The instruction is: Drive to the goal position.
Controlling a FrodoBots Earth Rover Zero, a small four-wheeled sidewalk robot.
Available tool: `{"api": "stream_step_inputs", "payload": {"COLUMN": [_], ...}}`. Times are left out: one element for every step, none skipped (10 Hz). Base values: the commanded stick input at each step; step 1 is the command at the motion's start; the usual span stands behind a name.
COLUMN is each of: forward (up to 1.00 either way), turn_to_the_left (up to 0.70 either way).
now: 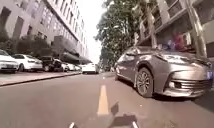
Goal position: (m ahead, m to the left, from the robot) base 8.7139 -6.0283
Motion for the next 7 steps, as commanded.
{"api": "stream_step_inputs", "payload": {"forward": [0.70, 0.70, 0.70, 0.70, 0.70, 0.70, 0.70], "turn_to_the_left": [0.00, 0.00, 0.00, 0.00, 0.00, 0.00, 0.00]}}
